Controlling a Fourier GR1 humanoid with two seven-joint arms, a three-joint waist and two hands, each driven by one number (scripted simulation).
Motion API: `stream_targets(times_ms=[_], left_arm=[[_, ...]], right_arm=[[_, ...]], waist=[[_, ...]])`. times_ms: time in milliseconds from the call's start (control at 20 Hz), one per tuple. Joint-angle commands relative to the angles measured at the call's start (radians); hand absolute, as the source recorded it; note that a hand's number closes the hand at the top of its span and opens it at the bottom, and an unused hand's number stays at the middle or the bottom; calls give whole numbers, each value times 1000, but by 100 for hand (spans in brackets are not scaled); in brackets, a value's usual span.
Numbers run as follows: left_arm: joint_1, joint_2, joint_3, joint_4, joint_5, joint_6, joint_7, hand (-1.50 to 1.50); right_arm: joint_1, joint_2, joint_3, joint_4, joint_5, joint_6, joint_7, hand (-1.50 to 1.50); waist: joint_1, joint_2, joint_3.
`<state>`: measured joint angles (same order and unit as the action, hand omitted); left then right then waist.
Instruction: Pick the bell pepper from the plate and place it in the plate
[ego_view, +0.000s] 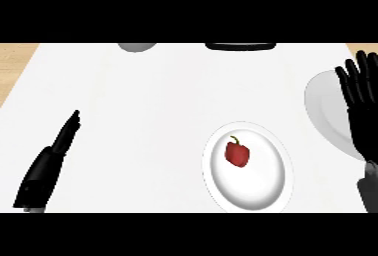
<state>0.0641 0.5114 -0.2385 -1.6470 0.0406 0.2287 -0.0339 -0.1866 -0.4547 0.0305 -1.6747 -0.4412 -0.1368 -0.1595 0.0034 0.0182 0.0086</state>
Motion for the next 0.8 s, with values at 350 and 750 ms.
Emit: stream_targets(times_ms=[350,750], left_arm=[[-185,-27,-55,-96,70,-144,-42,0],[-252,-64,-36,-7,121,-189,-32,0]], right_arm=[[23,-178,279,368,98,160,468,-150],[-366,-113,496,468,364,190,756,-150]], waist=[[84,20,-18],[60,-5,-11]])
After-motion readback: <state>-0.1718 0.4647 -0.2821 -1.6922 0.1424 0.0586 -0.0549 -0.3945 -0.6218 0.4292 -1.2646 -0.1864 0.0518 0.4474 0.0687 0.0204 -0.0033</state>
